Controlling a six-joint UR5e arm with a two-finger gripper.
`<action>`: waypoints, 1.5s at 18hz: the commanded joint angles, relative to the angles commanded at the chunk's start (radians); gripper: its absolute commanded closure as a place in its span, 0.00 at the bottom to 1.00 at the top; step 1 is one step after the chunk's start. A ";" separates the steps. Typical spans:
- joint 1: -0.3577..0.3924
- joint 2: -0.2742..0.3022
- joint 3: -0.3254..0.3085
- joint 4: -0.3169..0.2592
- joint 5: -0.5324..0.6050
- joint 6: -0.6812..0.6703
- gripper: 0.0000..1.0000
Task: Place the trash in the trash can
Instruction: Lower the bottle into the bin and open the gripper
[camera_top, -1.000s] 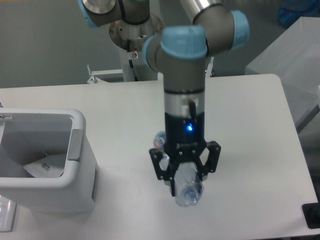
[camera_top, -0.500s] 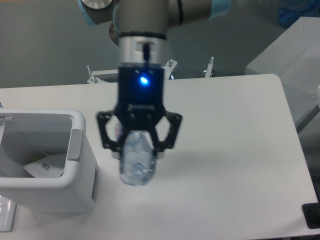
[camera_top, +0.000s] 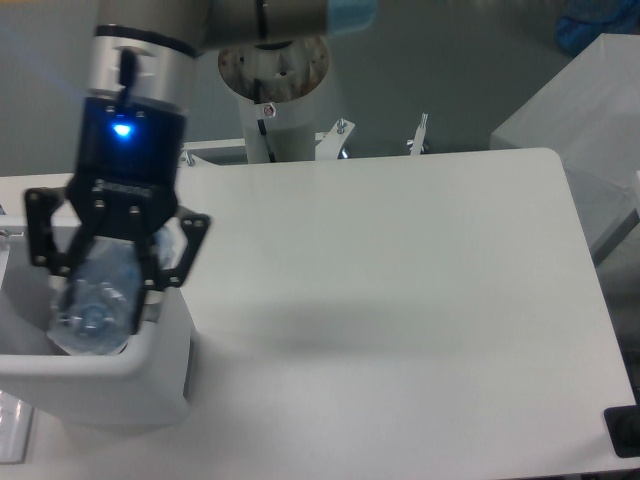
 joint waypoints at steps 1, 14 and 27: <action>-0.009 -0.005 0.000 0.000 0.000 0.000 0.45; -0.089 -0.038 -0.060 0.000 0.008 0.008 0.00; 0.173 -0.045 0.000 -0.021 0.035 0.263 0.00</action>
